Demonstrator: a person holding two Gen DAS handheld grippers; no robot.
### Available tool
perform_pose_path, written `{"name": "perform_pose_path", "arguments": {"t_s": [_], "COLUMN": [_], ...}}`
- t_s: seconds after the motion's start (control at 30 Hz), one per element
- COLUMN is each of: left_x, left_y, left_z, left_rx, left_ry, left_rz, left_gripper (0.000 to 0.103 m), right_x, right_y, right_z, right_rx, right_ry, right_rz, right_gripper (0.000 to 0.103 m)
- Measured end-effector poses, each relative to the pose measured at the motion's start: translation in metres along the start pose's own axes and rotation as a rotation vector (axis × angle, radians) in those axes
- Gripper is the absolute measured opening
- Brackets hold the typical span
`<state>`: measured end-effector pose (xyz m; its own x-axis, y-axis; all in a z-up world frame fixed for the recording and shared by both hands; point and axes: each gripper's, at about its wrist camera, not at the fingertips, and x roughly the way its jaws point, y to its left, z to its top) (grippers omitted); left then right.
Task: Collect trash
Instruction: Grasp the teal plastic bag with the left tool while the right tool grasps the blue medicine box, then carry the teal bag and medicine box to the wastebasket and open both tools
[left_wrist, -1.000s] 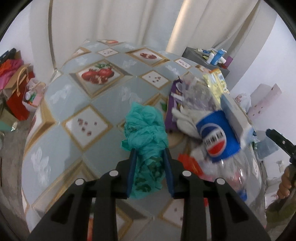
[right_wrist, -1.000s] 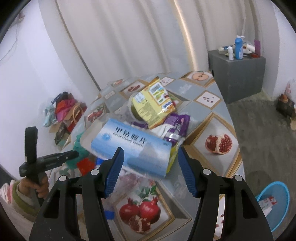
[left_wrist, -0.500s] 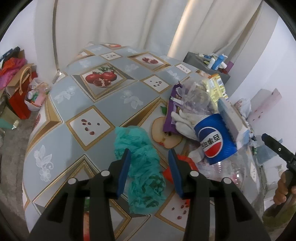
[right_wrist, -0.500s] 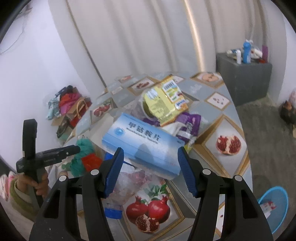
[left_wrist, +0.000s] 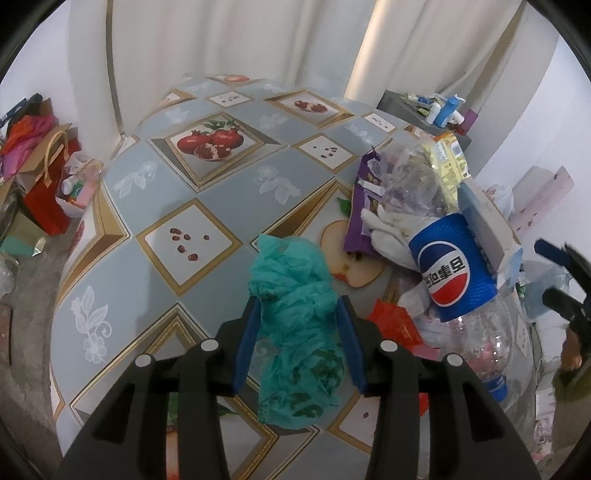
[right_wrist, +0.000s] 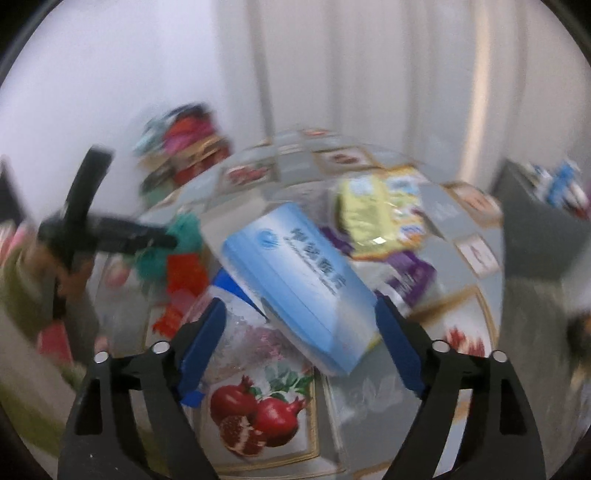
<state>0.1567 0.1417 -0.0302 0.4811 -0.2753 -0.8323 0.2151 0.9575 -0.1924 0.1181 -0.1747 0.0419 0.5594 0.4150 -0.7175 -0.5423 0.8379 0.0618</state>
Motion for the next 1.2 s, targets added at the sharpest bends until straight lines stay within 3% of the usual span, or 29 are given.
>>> {"name": "perform_pose_path", "arguments": {"t_s": [0.13,0.53,0.93,1.2], "left_x": [0.001,0.008,0.012,0.009], "left_y": [-0.001,-0.014,-0.017,-0.015], "left_z": [0.001,0.009,0.010,0.011], "left_rx": [-0.001,0.095,0.092,0.079], "left_ry": [0.011,0.059,0.070,0.045], "left_rz": [0.005,0.054,0.084,0.111], "left_gripper": [0.041,0.044,0.044,0.042], "right_x": [0.016,0.052,0.071,0.062], "right_y": [-0.003,-0.019,-0.022,-0.024], "right_z": [0.019,0.034,0.029,0.028], "right_rx": [-0.127,-0.238,-0.243,-0.226], "right_ry": [0.035,0.149,0.171,0.148], "right_rz": [0.098,0.313,0.372,0.343], "right_gripper": [0.087,0.087,0.085,0.078]}}
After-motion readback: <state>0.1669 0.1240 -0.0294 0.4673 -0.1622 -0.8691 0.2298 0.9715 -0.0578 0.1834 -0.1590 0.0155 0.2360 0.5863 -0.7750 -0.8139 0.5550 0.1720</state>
